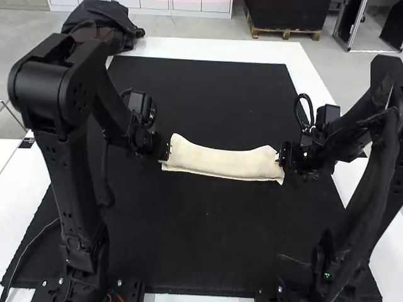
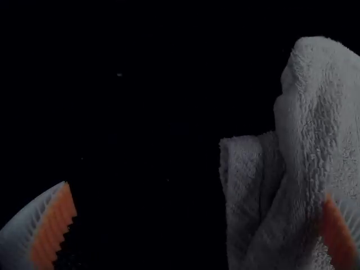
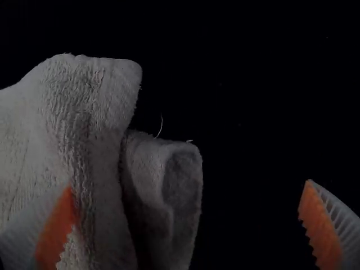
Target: Fold the towel.
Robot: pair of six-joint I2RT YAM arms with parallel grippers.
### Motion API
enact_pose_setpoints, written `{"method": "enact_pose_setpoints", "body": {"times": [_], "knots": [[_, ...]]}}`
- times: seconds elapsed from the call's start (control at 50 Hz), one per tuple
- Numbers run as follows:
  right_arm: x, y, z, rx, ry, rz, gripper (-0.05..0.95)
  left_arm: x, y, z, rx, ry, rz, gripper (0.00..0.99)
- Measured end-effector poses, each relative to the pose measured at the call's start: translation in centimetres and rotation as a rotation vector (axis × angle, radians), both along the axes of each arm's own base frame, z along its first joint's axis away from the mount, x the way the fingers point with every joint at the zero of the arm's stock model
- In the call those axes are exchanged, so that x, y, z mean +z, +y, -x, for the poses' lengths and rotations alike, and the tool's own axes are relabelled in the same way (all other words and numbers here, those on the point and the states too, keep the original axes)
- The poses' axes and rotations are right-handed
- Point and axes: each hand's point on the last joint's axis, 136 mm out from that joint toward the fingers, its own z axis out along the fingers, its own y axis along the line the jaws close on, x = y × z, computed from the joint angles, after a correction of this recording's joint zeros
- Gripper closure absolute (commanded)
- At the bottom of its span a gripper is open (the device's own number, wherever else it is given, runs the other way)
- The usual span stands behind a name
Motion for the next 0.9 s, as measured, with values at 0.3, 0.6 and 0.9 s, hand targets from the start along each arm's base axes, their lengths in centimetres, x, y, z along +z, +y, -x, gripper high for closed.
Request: {"method": "enact_pose_setpoints", "body": {"times": [0.3,0.6,0.9], "knots": [[1.5,0.7,-0.5,0.001,-0.001,-0.058,0.0,2.0,0.1,-0.5,0.016,-0.051,0.023,0.025],[2.0,0.9,-0.8,0.006,-0.01,-0.076,0.0,2.2,0.0,-0.6,0.038,-0.052,0.055,0.025],[2.2,1.0,-1.1,0.012,-0.028,-0.071,0.0,4.1,-0.2,-0.8,0.04,-0.088,0.09,0.025]]}}
